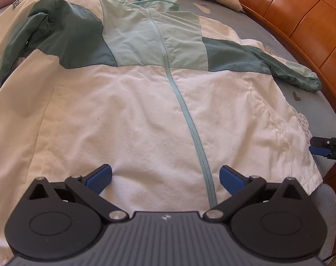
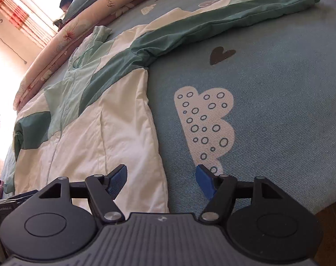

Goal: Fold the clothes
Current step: 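Move the open right gripper to the white jacket hem, then pinch the white hem with the right gripper, tug it flat, release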

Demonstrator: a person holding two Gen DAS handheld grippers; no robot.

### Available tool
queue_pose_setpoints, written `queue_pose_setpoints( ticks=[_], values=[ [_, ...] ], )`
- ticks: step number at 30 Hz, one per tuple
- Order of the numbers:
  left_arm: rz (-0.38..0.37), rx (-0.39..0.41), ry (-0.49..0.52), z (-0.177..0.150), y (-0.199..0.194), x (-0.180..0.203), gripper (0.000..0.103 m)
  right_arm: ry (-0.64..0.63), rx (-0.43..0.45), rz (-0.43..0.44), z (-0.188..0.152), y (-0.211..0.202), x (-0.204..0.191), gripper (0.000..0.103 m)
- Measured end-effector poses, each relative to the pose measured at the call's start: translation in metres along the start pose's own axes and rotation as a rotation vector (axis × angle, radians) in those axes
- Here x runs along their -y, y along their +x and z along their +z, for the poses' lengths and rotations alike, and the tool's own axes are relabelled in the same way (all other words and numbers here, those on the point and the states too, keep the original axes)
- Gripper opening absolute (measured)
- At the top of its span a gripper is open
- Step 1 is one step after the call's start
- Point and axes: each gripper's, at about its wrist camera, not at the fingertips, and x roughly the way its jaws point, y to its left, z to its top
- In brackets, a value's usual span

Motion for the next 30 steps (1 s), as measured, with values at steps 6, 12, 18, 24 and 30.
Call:
queue_pose_setpoints(
  ticks=[6, 12, 18, 24, 30],
  values=[
    [0.008, 0.003, -0.022, 0.001, 0.000, 0.000, 0.102, 0.077, -0.126, 0.265, 0.010, 0.022, 0.018, 0.074],
    [0.007, 0.005, -0.014, 0.000, 0.001, 0.000, 0.102, 0.145, -0.121, 0.281, 0.012, 0.020, 0.027, 0.007],
    [-0.006, 0.006, -0.020, 0.000, 0.001, -0.004, 0.102, 0.137, -0.122, 0.190, 0.002, 0.001, 0.025, 0.003],
    [-0.010, 0.012, -0.005, 0.001, 0.000, -0.003, 0.102, 0.138, -0.200, 0.135, -0.009, 0.008, 0.025, 0.003],
    [-0.027, 0.022, 0.008, -0.001, -0.001, -0.005, 0.102, 0.144, -0.199, 0.238, -0.004, 0.016, 0.027, 0.038]
  ],
)
